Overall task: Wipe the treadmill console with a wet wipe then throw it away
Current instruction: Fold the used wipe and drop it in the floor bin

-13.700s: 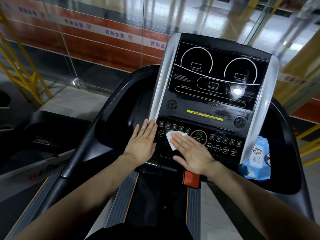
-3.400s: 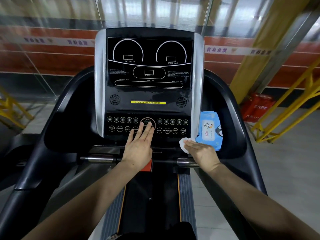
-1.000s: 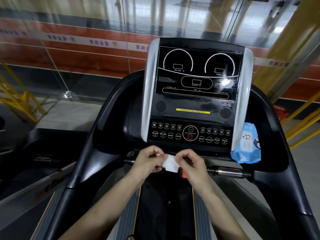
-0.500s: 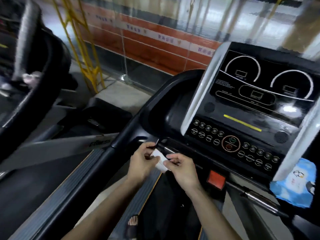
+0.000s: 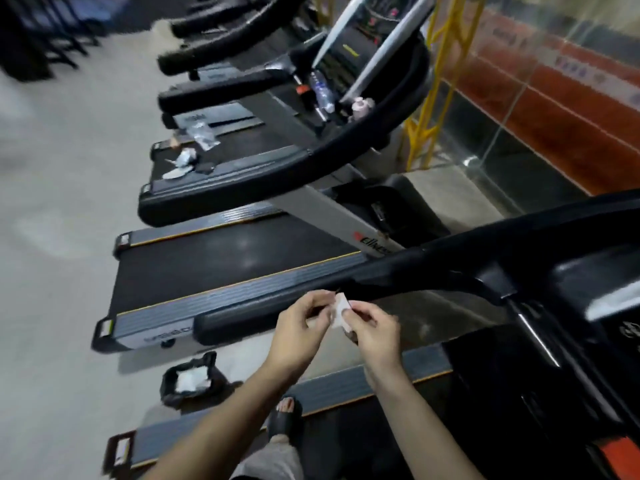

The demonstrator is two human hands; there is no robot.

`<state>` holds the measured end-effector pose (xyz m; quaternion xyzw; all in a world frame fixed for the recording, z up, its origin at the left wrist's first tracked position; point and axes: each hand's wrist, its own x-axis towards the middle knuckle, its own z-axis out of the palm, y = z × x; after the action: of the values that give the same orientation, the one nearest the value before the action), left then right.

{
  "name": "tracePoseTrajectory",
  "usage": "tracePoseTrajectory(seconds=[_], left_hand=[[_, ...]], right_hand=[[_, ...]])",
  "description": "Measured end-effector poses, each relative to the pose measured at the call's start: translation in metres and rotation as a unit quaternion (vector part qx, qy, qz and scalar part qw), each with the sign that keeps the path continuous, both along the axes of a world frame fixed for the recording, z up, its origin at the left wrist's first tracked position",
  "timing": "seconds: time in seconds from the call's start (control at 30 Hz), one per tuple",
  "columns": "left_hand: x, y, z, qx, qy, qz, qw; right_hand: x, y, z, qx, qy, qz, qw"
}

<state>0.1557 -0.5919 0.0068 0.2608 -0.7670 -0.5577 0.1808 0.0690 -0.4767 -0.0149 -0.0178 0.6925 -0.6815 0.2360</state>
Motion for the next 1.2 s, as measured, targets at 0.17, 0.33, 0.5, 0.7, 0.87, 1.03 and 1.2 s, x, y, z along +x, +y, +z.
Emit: tracePoseTrajectory(seconds=[0.17,0.33,0.5,0.7,0.87,1.03,1.2], left_hand=[[0.063,-0.042,0.001,0.006,0.014,0.062,0.998],[0.120,-0.101,-0.006,0.043,0.013,0.116,0.992],[0.193,-0.182,-0.021,0.058,0.019,0.134,0.989],[0.321,-0.319,-0.052,0.017,-0.032,0.157,0.987],[0.409,-0.413,-0.105,-0.108,-0.169,0.118,0.973],[0.446,-0.460,-0.171,-0.193,-0.274,0.049,0.941],[0.451,-0.485,-0.256,-0.206,-0.349,0.023,0.914]], right_hand=[[0.046,-0.060,0.004,-0.029,-0.043,0.088,0.995],[0.096,-0.129,0.012,-0.025,-0.028,0.139,0.990],[0.162,-0.219,0.000,-0.008,0.002,0.161,0.987],[0.276,-0.344,-0.023,0.047,0.068,0.205,0.975],[0.336,-0.416,-0.067,0.124,0.108,0.263,0.951],[0.363,-0.461,-0.129,0.182,0.116,0.282,0.935],[0.373,-0.495,-0.215,0.207,0.106,0.298,0.926]])
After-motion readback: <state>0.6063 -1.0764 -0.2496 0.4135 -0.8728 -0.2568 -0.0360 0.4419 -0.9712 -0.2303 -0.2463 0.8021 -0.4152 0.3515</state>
